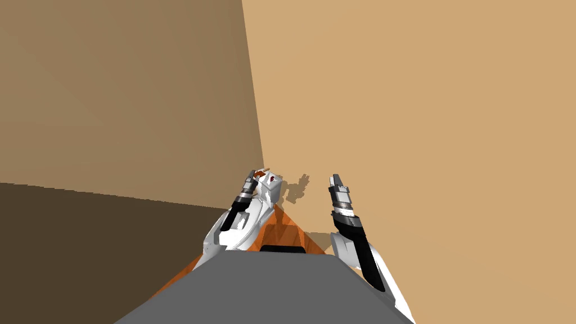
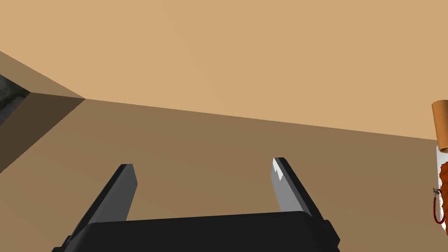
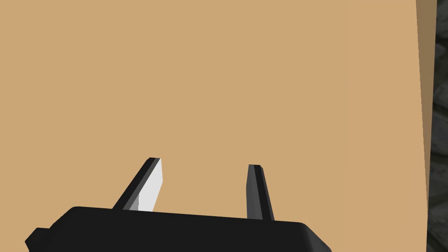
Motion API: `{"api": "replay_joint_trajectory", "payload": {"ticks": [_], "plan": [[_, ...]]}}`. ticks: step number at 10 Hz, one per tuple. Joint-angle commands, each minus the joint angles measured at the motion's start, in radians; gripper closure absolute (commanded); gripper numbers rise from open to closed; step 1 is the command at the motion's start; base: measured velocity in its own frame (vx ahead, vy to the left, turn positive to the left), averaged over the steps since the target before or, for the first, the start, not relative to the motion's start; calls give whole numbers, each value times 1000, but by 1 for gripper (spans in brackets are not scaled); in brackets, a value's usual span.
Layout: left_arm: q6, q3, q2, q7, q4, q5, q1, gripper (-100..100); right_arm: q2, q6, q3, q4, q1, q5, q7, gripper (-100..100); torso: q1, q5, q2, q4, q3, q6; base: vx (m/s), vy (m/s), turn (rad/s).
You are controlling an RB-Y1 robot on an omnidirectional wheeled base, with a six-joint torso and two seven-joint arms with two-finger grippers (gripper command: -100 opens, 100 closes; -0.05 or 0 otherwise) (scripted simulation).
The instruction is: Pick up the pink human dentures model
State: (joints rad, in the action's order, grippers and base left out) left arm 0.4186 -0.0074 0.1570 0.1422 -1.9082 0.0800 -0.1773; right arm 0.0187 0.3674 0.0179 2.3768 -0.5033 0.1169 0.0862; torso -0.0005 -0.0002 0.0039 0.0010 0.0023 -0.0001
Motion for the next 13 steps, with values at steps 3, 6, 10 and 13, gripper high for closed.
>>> {"api": "replay_joint_trajectory", "payload": {"ticks": [3, 6, 10, 13], "plan": [[-26, -3, 3, 11, 86, -10, 67, -100, 0, 0, 0, 0, 0, 0, 0, 0, 0, 0, 0, 0, 0, 0, -59, -12, 16], [-71, -6, 3, 24, 191, -26, 157, -100, 0, 0, 0, 0, 0, 0, 0, 0, -2, 0, 0, 0, 0, 0, -69, -25, 32], [-121, -8, 1, 36, 299, -46, 249, -100, 0, 0, 0, 0, 0, 0, 0, 0, -1, 0, -2, 0, -1, 0, -47, -16, 28], [-176, -6, -3, 48, 388, -71, 338, -100, 0, 0, 0, 0, 0, 0, 0, 0, -1, 0, -3, -1, -1, 0, -28, -21, 39]]}}
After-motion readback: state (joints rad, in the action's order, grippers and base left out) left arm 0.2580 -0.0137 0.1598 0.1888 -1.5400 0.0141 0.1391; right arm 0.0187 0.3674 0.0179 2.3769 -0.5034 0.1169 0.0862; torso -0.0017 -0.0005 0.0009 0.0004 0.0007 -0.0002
